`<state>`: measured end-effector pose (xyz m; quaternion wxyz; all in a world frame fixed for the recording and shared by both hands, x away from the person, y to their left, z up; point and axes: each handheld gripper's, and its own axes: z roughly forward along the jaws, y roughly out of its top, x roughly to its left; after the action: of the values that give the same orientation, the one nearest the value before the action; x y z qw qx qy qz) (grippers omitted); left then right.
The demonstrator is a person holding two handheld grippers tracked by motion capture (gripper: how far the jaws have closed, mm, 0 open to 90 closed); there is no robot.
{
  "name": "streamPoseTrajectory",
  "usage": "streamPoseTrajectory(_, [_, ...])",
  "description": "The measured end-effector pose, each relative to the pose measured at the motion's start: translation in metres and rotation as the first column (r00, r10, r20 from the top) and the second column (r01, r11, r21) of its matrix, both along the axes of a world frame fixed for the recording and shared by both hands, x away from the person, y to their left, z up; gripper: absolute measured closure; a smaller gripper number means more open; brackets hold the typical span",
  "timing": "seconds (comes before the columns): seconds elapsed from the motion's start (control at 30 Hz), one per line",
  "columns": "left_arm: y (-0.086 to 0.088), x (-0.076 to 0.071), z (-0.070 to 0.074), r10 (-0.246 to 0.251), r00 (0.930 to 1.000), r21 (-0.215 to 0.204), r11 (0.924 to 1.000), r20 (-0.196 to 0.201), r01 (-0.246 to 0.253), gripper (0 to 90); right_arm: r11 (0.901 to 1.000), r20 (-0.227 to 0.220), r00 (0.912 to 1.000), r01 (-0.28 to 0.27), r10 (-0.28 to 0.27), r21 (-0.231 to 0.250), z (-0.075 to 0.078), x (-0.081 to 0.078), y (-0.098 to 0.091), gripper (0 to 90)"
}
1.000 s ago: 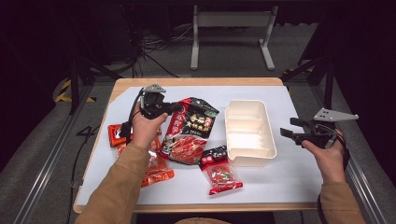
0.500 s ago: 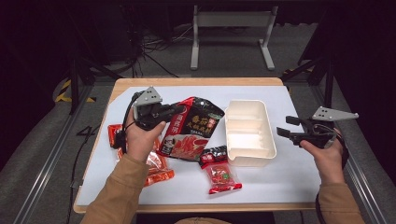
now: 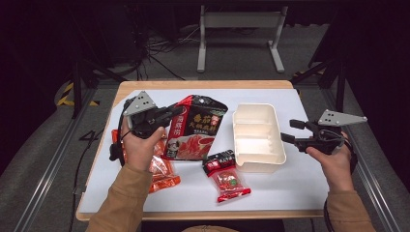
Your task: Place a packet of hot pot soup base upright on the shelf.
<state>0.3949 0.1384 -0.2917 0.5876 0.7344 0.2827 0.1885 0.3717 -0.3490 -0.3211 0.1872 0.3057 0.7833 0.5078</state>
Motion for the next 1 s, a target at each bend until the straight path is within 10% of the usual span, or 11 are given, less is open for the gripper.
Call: streamPoseTrajectory(1.0, [-0.004, -0.016, 0.003, -0.020, 0.9976, -0.099, 0.9947, 0.066, 0.027, 86.4, 0.9794, 0.022, 0.9802, -0.197, 0.197, 0.042, 0.052, 0.009, 0.075, 34.5])
